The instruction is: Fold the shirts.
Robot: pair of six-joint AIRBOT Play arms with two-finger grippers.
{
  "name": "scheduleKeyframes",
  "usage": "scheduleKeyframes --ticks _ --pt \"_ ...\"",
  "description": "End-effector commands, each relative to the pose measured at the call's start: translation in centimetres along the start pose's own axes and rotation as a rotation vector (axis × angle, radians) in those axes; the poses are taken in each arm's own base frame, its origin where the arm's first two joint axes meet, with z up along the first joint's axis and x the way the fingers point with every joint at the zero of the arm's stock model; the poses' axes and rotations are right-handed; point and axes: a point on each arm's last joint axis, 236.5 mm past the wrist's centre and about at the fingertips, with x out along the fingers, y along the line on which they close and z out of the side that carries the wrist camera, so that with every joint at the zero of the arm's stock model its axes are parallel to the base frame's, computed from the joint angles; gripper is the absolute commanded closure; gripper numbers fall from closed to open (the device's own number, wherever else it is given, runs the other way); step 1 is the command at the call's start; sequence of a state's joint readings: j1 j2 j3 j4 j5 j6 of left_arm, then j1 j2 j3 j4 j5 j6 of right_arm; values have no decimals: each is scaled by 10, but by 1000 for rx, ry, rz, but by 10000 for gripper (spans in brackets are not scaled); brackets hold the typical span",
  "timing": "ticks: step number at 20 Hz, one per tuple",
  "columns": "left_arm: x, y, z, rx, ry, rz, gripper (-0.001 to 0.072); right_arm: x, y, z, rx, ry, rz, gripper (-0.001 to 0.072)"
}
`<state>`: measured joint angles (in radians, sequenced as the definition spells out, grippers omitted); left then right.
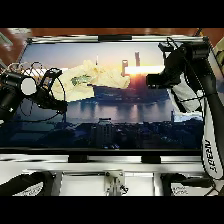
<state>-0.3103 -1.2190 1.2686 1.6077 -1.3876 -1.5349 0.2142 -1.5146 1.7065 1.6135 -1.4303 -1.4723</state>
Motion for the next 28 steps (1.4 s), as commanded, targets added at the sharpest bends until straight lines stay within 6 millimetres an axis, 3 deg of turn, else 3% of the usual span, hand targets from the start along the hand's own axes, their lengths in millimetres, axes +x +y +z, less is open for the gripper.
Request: scheduleKeyframes --ticks 1,10,12,15,17,19,21,22,25,28 --pt "0 0 0 0 -1 0 106 -1 2 18 0 -77 8 210" --pt "0 0 0 0 -1 0 106 -5 6 48 1 -206 22 210" --pt "0 0 0 0 -1 0 106 -2 4 32 1 -136 18 210" --pt "1 -1 5 -2 -18 -3 108 -2 5 -37 -40 159 21 210" --pt "4 -4 27 -6 -105 -18 108 -8 3 -65 -45 279 17 211" --pt "7 -16 56 -49 -208 -73 108 -12 0 -78 -49 336 9 211" --pt "9 -27 77 -53 -282 -118 103 -10 -1 -71 -48 307 1 211" --pt "8 -24 99 -61 -362 -113 54 -7 0 -62 -47 266 3 211" --pt "17 5 156 -111 -432 -87 -7 -2 7 -35 0 147 29 211" --pt "61 48 209 -171 -425 -58 -13 -1 17 -22 21 94 69 211"
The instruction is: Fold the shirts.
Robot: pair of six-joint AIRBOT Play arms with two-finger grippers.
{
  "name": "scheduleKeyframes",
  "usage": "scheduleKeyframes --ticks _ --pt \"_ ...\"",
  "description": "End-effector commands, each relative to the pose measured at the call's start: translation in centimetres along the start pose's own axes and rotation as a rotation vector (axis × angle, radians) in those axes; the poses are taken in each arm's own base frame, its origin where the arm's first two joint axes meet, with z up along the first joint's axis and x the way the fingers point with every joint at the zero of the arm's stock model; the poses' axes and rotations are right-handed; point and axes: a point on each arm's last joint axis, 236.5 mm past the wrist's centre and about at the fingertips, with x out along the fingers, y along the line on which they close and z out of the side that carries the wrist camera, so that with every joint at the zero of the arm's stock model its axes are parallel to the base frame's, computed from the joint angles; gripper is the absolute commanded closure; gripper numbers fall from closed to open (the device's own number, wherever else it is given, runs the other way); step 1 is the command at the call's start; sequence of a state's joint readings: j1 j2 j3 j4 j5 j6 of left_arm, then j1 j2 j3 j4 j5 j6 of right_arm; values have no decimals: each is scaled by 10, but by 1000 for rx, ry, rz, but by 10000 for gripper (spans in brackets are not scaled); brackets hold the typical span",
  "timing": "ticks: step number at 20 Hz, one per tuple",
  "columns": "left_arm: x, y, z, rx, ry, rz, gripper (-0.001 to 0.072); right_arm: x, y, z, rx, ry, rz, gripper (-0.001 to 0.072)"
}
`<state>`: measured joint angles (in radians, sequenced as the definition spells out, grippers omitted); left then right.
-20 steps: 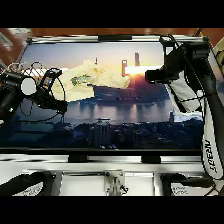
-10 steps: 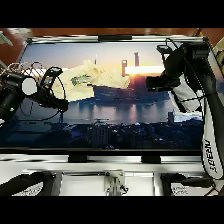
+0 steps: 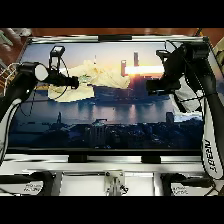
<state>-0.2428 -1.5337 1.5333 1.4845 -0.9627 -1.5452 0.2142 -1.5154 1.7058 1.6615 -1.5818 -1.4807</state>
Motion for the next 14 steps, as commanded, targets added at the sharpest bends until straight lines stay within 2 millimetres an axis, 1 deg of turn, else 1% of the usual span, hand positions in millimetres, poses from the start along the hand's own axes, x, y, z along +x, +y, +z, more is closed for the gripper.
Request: scheduleKeyframes --ticks 1,2,3,4,6,8,10,12,13,14 --pt "62 44 44 -57 -44 36 -13 0 10 16 22 -68 43 211" --pt "81 58 46 -63 -31 57 -13 0 10 17 22 -69 43 211" --pt "97 71 42 -60 -7 78 -13 0 10 17 22 -70 43 211" --pt "113 79 33 -67 32 84 -13 0 10 17 22 -72 43 211" --pt "136 83 12 -71 107 82 -13 -1 10 19 22 -79 44 211" --pt "153 86 0 -61 134 87 -13 -1 11 23 22 -97 46 211" --pt "164 91 1 -52 113 102 -13 -1 13 27 22 -115 55 211" --pt "171 91 5 -50 88 102 -13 -2 15 30 23 -124 63 211" --pt "174 90 3 -49 89 101 -3 -2 15 30 23 -128 64 211" --pt "178 90 0 -57 96 101 118 -2 15 31 23 -130 64 211"
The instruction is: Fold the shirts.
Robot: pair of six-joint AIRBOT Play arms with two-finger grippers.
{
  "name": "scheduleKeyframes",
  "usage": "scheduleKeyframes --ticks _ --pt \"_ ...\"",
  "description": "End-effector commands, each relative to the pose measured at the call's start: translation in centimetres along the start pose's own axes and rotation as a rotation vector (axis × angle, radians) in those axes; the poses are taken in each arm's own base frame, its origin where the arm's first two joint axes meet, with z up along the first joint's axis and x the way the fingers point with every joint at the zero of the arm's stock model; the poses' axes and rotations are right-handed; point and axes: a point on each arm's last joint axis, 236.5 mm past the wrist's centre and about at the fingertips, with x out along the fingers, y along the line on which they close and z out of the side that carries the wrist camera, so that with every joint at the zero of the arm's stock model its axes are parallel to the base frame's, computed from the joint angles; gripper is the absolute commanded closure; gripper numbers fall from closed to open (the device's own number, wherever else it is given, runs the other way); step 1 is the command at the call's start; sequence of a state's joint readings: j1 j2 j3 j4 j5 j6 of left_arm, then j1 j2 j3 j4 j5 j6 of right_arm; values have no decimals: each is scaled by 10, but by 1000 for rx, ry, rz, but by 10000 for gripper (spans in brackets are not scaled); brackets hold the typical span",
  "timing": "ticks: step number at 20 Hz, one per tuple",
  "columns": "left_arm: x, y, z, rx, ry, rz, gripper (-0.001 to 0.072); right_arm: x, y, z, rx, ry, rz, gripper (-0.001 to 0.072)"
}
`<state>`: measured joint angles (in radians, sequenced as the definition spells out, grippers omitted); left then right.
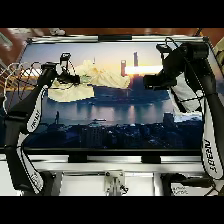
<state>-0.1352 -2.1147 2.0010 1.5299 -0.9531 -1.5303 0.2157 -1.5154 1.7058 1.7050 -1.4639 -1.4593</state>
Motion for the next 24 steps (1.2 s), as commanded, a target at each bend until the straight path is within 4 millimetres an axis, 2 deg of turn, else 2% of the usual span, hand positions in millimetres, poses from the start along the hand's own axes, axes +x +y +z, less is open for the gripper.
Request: scheduleKeyframes --ticks 1,3,4,6,8,9,11,13,14,15,16,17,18,19,21,23,24 --pt "15 2 -3 -16 0 6 247 0 2 5 1 -19 9 211" --pt "7 1 3 -34 -18 5 570 0 2 5 1 -20 8 211" --pt "-6 -1 13 -25 -46 4 676 0 2 6 1 -25 7 211" --pt "-58 -12 53 18 -172 -2 677 0 -5 12 -4 -49 -22 211" --pt "-145 -37 98 57 -347 -21 677 -12 -17 21 -13 -86 -76 211" --pt "-202 -55 115 98 -441 -36 677 -26 -20 29 -19 -125 -99 211" --pt "-321 -98 131 184 -625 -81 677 -76 -24 52 -21 -263 -138 211" --pt "-427 -136 119 239 -769 -146 677 -151 -30 68 4 -450 -185 211" --pt "-462 -149 106 260 -799 -177 677 -187 -33 69 17 -533 -204 211" --pt "-486 -160 87 271 -788 -211 677 -223 -35 64 23 -610 -219 211" --pt "-493 -167 67 269 -735 -240 677 -248 -36 55 26 -661 -223 211" --pt "-486 -174 42 274 -639 -260 677 -267 -34 42 29 -685 -214 210" --pt "-469 -182 15 285 -518 -274 677 -276 -31 27 30 -676 -201 206" --pt "-448 -193 -11 305 -405 -287 677 -277 -27 10 27 -637 -180 125" --pt "-401 -229 -58 365 -236 -339 677 -263 -20 -19 20 -511 -144 102" --pt "-354 -264 -98 401 -142 -369 677 -234 -19 -40 14 -367 -138 102" --pt "-332 -274 -117 386 -99 -375 676 -220 -22 -46 8 -312 -148 102"
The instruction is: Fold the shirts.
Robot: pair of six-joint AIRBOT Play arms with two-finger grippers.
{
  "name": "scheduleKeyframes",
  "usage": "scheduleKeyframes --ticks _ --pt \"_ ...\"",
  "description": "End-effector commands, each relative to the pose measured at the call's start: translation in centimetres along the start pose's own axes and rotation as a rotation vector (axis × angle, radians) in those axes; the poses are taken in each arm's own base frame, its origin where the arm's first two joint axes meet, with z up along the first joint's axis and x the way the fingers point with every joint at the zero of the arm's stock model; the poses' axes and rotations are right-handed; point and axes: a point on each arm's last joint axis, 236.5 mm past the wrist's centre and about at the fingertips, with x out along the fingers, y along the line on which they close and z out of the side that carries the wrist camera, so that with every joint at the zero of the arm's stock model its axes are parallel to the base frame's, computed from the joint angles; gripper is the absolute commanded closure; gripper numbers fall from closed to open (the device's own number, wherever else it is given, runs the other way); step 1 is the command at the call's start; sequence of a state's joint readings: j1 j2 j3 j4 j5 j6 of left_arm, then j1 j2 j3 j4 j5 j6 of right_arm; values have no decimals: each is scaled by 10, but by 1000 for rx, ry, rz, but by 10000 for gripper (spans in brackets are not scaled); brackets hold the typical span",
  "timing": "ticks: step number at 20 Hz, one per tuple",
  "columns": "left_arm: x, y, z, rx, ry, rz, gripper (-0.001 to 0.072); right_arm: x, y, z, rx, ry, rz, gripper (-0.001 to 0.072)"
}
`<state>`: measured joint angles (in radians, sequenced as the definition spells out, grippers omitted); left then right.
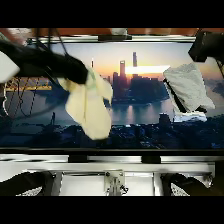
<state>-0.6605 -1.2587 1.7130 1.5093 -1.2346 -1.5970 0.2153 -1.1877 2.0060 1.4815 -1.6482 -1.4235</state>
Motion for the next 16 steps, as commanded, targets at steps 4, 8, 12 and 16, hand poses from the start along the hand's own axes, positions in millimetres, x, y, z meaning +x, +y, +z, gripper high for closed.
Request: scheduleKeyframes --ticks 4,8,12,16 --pt "74 -20 -120 -163 292 -3 16 63 0 -94 -59 364 -14 101" --pt "31 61 -133 -249 355 107 16 104 -7 -155 -86 560 -12 90" --pt "35 48 -208 -445 467 -73 17 128 21 -227 18 746 187 90" --pt "88 -5 -275 -630 495 -207 16 145 49 -287 99 858 312 90"
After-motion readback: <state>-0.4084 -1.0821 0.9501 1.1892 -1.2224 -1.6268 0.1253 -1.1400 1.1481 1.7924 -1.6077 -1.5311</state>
